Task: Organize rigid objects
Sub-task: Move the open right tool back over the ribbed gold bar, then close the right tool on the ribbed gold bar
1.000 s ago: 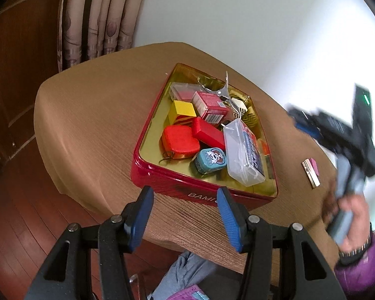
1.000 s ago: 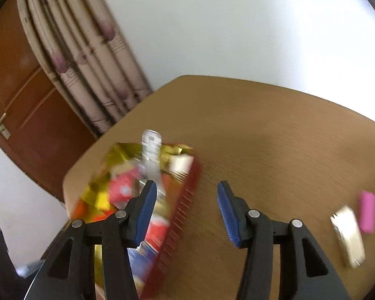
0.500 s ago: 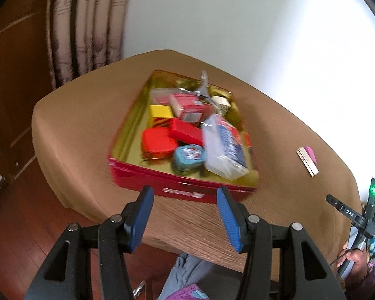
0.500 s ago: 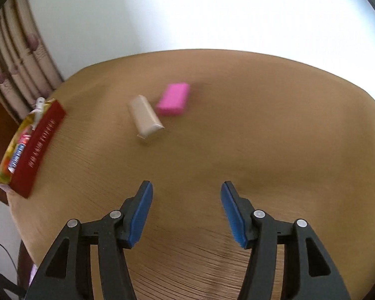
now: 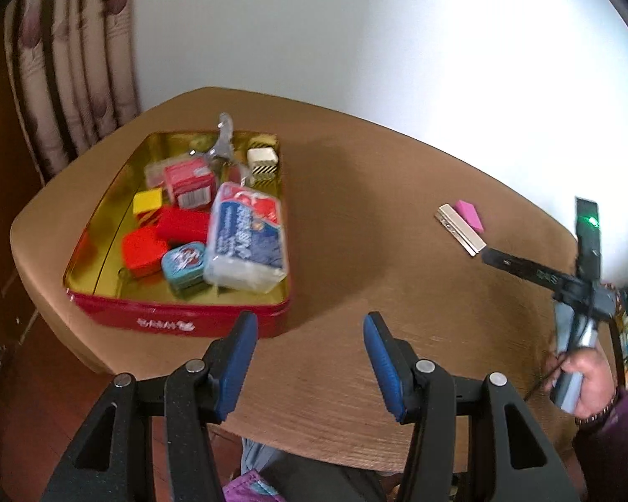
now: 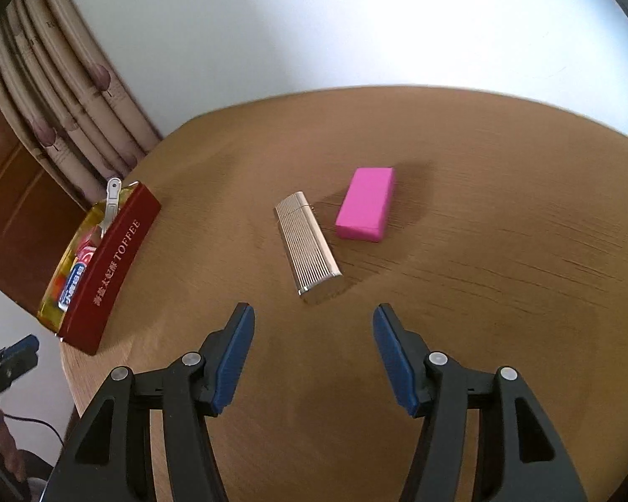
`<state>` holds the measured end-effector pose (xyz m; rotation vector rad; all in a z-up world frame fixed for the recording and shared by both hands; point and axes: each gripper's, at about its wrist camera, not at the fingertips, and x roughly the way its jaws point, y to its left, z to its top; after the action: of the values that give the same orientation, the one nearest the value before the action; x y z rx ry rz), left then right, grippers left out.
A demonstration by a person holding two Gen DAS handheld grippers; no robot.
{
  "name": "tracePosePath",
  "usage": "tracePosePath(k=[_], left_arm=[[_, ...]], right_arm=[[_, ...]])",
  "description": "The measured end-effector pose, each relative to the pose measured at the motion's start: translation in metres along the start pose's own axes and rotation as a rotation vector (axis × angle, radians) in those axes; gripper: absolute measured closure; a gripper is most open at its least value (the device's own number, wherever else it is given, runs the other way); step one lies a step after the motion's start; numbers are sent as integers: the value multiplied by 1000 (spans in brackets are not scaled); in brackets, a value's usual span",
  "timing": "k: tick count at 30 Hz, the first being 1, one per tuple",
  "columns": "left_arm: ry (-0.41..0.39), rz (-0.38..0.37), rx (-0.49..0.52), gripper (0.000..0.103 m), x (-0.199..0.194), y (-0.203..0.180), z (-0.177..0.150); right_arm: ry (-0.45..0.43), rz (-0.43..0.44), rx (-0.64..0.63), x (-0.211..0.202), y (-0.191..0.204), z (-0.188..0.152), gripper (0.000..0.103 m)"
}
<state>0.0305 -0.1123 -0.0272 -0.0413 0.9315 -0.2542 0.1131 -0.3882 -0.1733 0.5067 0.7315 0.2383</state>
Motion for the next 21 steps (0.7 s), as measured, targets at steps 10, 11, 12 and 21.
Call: tracePosePath(k=[10, 11, 12, 21], left_arm=[[41, -25, 5, 49, 22, -12, 13], [44, -27, 4, 49, 24, -12, 13], [45, -29, 4, 49, 26, -12, 13], [62, -45, 28, 49, 38, -19, 21]], right_arm=[[59, -10, -85, 35, 11, 26, 50], [68, -6, -91, 39, 12, 29, 51], [76, -4, -97, 43, 15, 32, 54], [130, -95, -154, 38, 18, 25, 74]])
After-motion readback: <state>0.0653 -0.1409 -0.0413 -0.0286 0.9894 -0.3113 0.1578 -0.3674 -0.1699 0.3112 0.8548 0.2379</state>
